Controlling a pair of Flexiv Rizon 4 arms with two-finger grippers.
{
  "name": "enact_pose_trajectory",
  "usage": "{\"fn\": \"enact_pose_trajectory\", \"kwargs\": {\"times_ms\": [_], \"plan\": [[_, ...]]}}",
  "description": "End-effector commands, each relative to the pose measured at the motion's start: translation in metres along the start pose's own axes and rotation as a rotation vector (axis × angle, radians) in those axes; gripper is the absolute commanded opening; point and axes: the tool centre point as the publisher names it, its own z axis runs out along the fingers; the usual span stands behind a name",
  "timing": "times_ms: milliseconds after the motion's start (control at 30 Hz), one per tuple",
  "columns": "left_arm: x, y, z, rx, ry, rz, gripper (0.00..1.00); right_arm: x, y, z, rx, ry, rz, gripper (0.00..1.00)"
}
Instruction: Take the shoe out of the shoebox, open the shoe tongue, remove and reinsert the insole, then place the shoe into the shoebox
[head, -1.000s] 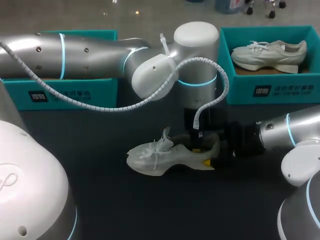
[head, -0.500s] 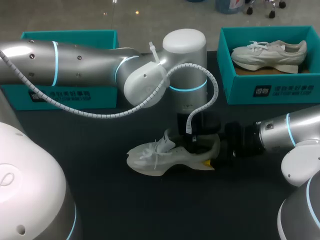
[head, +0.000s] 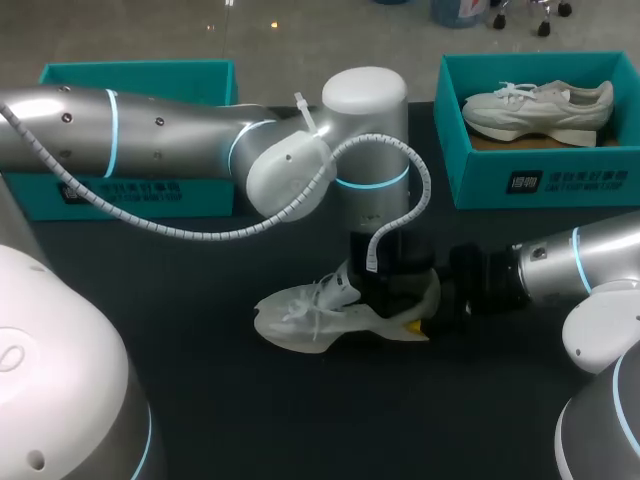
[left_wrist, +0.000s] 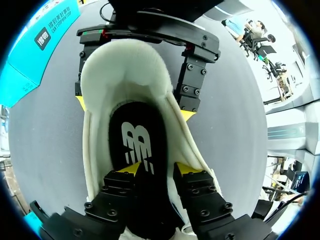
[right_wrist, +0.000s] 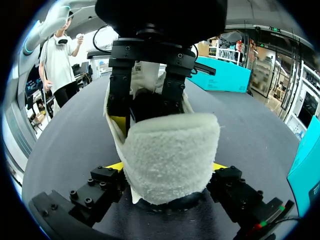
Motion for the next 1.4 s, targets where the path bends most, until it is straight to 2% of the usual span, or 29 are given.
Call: {"fn": "enact_pose_trajectory", "kwargs": {"times_ms": [33, 300, 467, 500, 533, 633, 900, 1400], "plan": [[-0.004, -0.001, 0.011, -0.010, -0.013, -0.005, 0.46, -0.001, 0.001, 0.001, 0.004, -0.002, 0.001, 0.00], [-0.010, 0.002, 0.021, -0.039, -0.094, 0.017, 0.50, -0.001, 0.001, 0.001, 0.004, -0.002, 0.001, 0.00], [-0.014, 0.005, 0.028, -0.031, -0.139, 0.001, 0.44, -0.001, 0.001, 0.001, 0.004, -0.002, 0.001, 0.00], [-0.015, 0.007, 0.029, -0.029, -0.141, 0.000, 0.40, -0.001, 0.001, 0.001, 0.004, -0.002, 0.001, 0.00], [-0.017, 0.007, 0.029, -0.024, -0.149, -0.007, 0.24, -0.001, 0.001, 0.001, 0.004, -0.002, 0.001, 0.00], [-0.021, 0.010, 0.032, -0.025, -0.167, -0.024, 0.00, -0.001, 0.001, 0.001, 0.004, -0.002, 0.001, 0.00], [-0.022, 0.014, 0.035, -0.025, -0.171, -0.054, 0.00, -0.001, 0.001, 0.001, 0.004, -0.002, 0.001, 0.00], [-0.008, 0.034, -0.008, 0.076, -0.106, -0.058, 0.00, -0.001, 0.001, 0.001, 0.004, -0.002, 0.001, 0.00]]}}
